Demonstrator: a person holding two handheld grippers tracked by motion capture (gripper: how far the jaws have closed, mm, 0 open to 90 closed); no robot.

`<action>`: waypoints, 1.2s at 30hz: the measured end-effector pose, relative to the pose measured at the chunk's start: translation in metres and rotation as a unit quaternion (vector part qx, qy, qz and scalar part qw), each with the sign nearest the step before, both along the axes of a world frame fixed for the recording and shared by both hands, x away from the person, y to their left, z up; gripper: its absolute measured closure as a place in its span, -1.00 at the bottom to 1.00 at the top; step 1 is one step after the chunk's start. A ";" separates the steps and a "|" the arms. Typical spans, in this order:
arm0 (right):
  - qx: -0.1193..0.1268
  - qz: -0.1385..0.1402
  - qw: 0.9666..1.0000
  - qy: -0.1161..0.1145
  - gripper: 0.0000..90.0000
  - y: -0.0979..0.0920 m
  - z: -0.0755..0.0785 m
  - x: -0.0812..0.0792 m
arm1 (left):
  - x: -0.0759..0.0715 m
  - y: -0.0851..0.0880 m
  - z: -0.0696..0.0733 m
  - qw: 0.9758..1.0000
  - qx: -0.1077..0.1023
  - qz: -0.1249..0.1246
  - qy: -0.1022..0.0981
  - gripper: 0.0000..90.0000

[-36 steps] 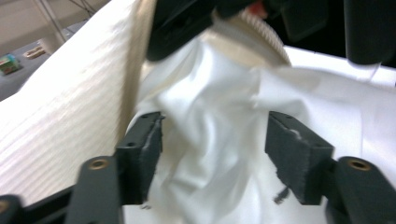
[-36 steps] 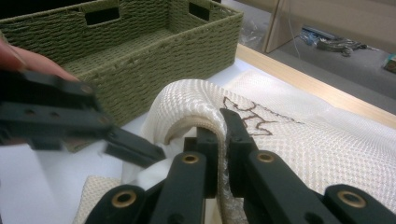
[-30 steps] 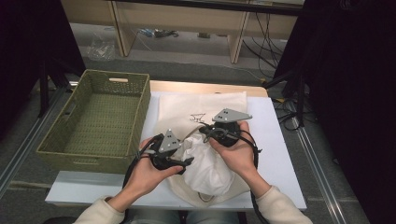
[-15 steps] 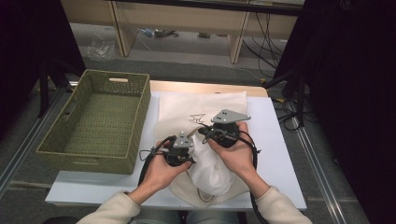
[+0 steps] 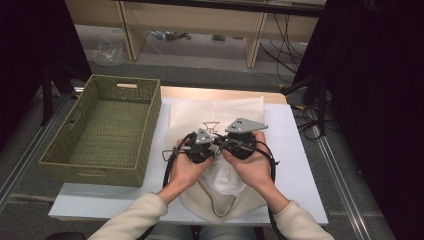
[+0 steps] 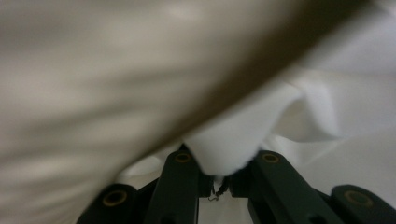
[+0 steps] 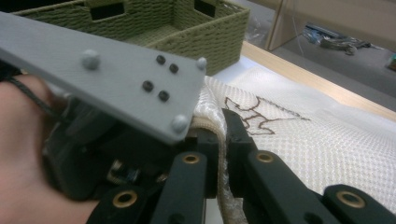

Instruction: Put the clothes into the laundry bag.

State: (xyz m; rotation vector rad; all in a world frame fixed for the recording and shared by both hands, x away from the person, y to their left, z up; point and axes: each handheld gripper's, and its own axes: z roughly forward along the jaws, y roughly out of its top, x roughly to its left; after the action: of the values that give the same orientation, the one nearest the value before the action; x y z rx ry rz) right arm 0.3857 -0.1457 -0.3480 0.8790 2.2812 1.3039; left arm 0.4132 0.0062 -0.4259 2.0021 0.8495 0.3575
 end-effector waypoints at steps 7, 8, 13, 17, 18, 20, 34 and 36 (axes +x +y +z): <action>0.011 -0.006 1.000 -0.009 0.97 -0.006 0.002 0.004 | -0.015 0.010 0.012 1.000 0.006 -0.005 -0.012 0.60; 0.012 -0.009 1.000 -0.007 0.97 -0.006 0.003 0.004 | -0.018 0.013 0.015 1.000 0.012 -0.013 -0.010 0.52; 0.013 -0.011 1.000 -0.014 0.97 -0.005 0.003 0.003 | -0.036 0.026 0.023 1.000 0.014 -0.025 -0.012 0.07; 0.010 -0.007 1.000 -0.012 0.97 -0.005 0.003 0.003 | -0.047 0.034 0.026 0.999 0.020 -0.038 -0.007 -0.18; 0.010 -0.008 1.000 -0.013 0.97 -0.005 0.003 0.003 | -0.049 0.035 0.028 0.999 0.024 -0.038 -0.010 -0.22; 0.015 -0.014 1.000 -0.009 0.97 -0.005 0.003 0.003 | -0.054 0.038 0.032 0.999 0.021 -0.043 -0.013 -0.26; 0.015 -0.012 1.000 -0.015 0.96 -0.007 0.004 0.005 | -0.087 0.000 0.029 0.992 0.040 -0.118 -0.030 -0.42; 0.014 -0.014 1.000 -0.008 0.96 -0.006 0.005 0.003 | -0.081 -0.008 0.015 0.991 0.053 -0.118 -0.030 -0.36</action>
State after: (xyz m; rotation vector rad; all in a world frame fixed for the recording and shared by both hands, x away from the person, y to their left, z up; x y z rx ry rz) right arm 0.3889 -0.1522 -0.3431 0.9023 2.2359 1.3294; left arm 0.3319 -0.0018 -0.4109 2.1529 0.5573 0.3304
